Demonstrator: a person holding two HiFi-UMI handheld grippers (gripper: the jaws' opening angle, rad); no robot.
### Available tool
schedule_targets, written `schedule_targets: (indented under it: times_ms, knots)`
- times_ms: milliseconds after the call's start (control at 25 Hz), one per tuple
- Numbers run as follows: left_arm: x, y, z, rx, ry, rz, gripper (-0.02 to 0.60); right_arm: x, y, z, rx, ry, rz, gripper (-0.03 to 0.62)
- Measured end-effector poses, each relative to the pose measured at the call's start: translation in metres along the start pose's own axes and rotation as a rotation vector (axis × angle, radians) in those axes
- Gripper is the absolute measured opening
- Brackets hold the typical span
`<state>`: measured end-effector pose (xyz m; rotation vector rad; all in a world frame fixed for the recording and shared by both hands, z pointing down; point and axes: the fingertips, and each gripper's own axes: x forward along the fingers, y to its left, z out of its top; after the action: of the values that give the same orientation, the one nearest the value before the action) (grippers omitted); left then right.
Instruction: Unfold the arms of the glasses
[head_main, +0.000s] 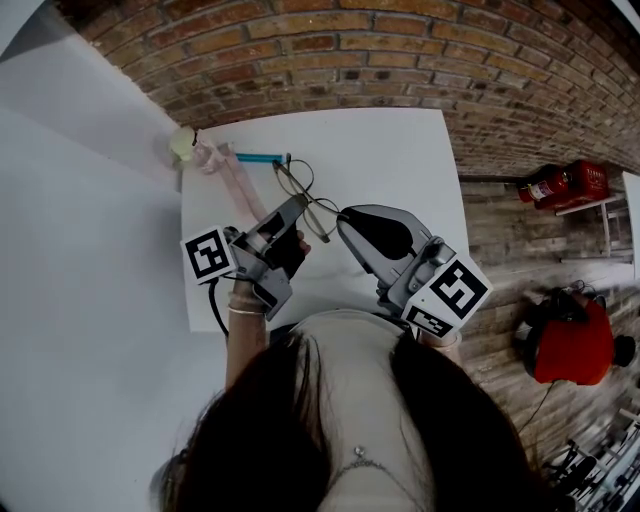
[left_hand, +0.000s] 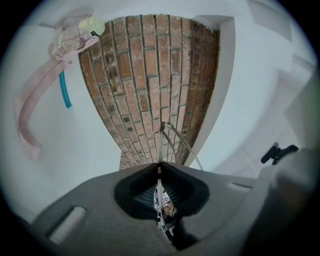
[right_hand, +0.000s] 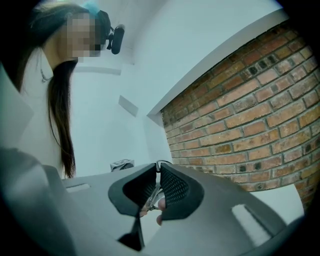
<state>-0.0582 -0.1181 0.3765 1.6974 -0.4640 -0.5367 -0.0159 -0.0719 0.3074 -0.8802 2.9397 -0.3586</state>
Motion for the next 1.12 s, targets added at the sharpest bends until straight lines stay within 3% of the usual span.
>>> schedule_targets:
  times_ms: [1120]
  knots:
    - [0.006,0.008,-0.017,0.039,0.058,0.064,0.021,-0.006,-0.016,0.030,0.010,-0.078,-0.049,0.032]
